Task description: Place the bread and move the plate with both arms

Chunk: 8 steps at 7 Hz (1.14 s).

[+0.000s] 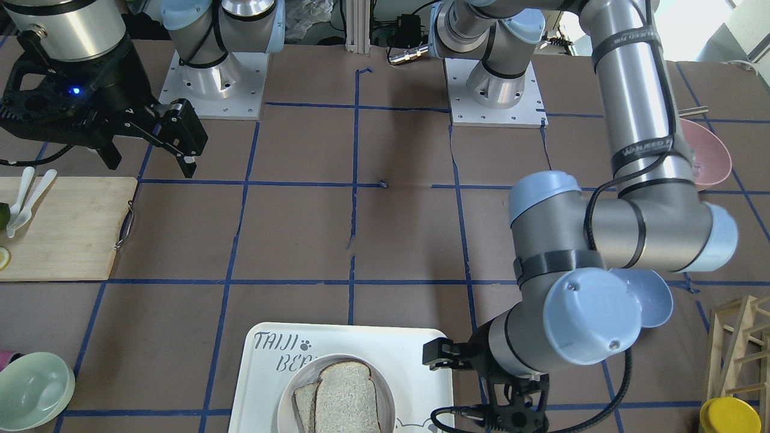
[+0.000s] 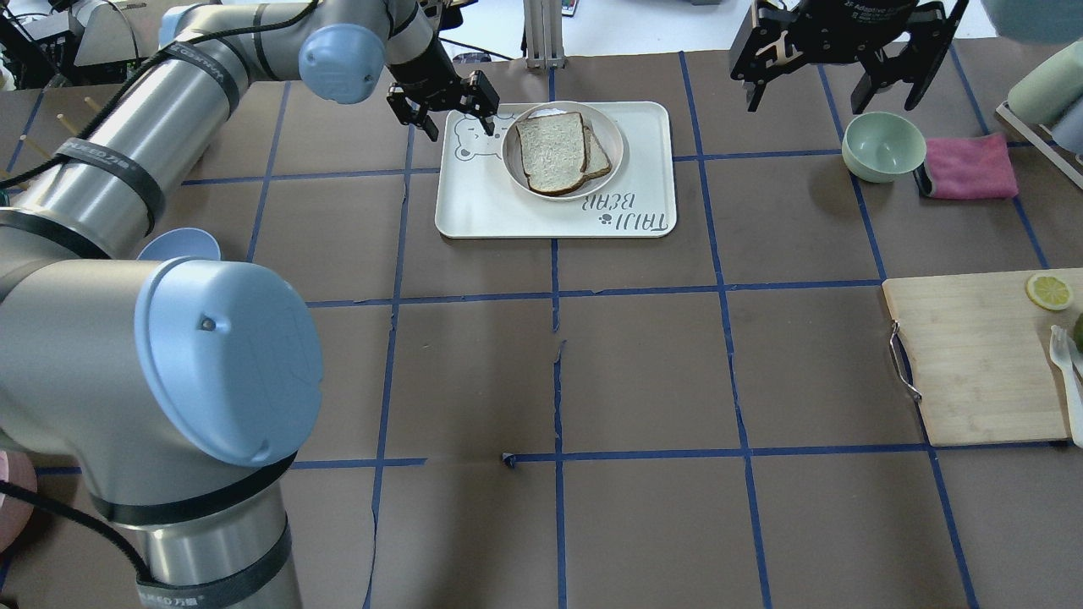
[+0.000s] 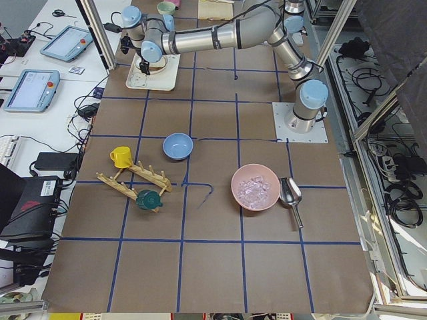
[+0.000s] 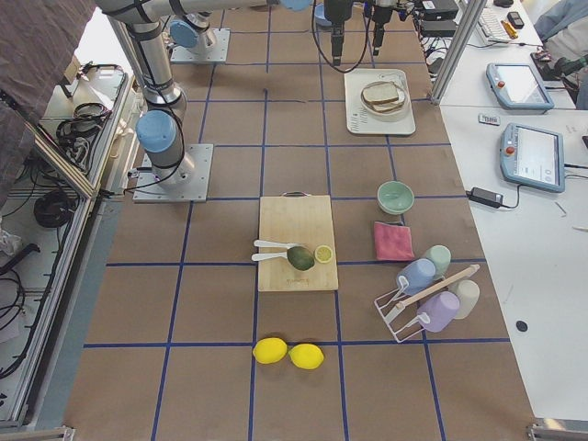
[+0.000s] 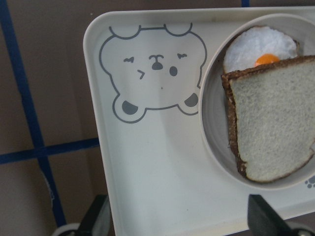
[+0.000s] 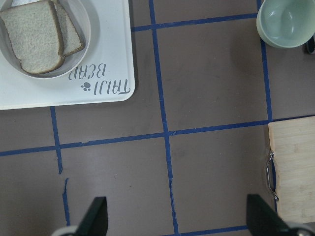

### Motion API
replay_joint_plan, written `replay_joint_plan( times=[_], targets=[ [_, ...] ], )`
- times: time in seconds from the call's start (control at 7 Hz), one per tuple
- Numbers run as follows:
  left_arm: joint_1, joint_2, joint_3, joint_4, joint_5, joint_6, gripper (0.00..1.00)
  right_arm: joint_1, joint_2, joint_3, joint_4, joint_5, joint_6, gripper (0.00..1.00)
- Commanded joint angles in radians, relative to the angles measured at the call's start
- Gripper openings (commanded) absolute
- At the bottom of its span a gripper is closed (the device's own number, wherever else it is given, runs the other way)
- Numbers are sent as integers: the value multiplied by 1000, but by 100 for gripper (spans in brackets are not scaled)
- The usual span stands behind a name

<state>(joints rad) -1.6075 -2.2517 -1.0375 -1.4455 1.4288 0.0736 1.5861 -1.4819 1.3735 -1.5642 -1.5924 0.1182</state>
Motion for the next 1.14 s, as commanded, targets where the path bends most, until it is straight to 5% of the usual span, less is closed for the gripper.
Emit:
replay_joint_plan(
  times=[0.0, 0.29, 1.0],
  targets=[
    [58, 157, -15, -210, 41, 0, 100, 0, -2, -4, 1, 0, -8, 100],
    [86, 286, -100, -288, 42, -1, 100, 0, -2, -1, 7, -1, -9, 100],
    [86, 619, -519, -184, 124, -15, 100, 0, -3, -4, 10, 0, -8, 100]
  ],
)
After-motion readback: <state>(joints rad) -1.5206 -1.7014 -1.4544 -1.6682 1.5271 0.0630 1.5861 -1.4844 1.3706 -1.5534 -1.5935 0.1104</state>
